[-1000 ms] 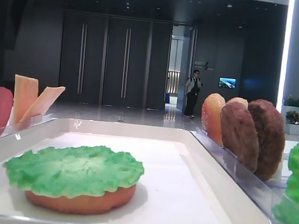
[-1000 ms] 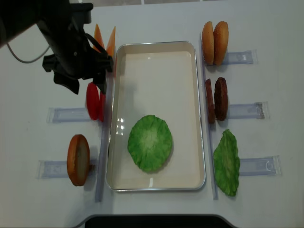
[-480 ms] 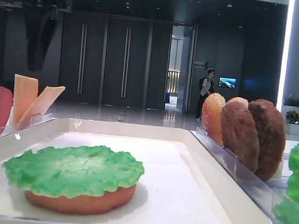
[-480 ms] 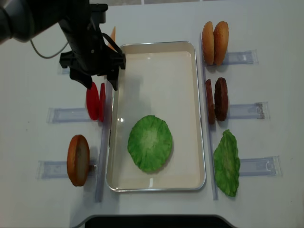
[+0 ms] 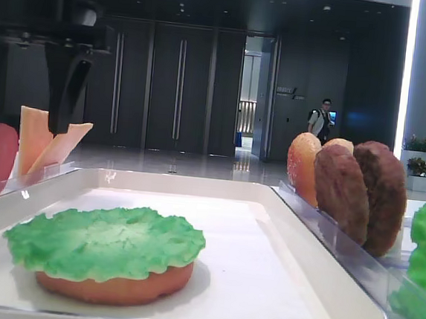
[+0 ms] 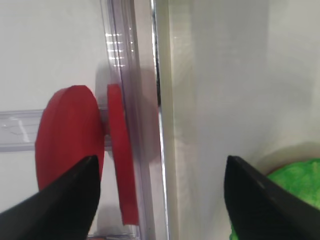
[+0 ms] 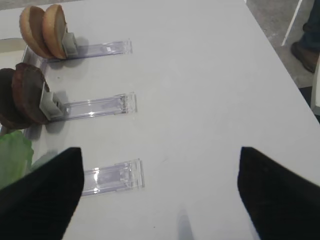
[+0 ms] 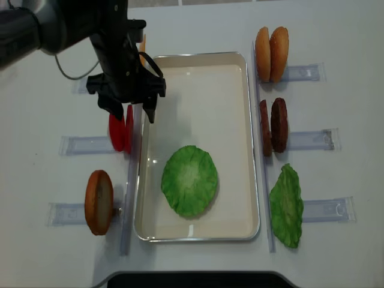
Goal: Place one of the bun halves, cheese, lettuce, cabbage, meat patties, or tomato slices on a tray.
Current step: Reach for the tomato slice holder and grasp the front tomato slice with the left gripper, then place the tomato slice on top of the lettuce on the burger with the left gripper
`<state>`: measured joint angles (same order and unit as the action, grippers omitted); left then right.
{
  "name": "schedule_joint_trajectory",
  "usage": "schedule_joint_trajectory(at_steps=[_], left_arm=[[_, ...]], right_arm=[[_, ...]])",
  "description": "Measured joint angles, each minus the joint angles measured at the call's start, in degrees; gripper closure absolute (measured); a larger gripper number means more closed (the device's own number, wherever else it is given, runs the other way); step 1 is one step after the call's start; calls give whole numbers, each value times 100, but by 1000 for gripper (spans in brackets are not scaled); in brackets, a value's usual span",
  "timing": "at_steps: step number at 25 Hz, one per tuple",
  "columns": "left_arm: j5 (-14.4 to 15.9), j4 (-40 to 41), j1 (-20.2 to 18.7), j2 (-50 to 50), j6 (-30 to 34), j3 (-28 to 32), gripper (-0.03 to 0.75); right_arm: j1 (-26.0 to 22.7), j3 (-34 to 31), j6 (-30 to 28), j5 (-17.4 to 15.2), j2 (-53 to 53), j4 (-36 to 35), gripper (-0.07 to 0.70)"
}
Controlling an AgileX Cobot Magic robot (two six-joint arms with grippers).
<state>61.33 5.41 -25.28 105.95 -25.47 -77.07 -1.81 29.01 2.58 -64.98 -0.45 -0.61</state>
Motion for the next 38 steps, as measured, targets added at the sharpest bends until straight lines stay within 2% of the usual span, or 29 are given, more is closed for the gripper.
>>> schedule_joint_trajectory(at_steps=[7,9,16,23,24,29,38], left_arm=[[11,24,0,65,29,-5,134],[33,60,0,65,29,-5,166],[209,170,0,166,34,-5,362],[252,234,0,200,34,-5,412],[257,248,0,200,40,-5,430],[376,331,0,200,60,-5,645],[477,82,0,-29,168,-12,650]], right_arm=[[0,0,0,0,0,0,39],[0,0,0,3,0,0,39],[0,0,0,3,0,0,39],[0,0,0,3,-4,0,39],[0,0,0,3,-4,0,39],[0,0,0,3,-4,0,39],[0,0,0,3,-4,0,39]])
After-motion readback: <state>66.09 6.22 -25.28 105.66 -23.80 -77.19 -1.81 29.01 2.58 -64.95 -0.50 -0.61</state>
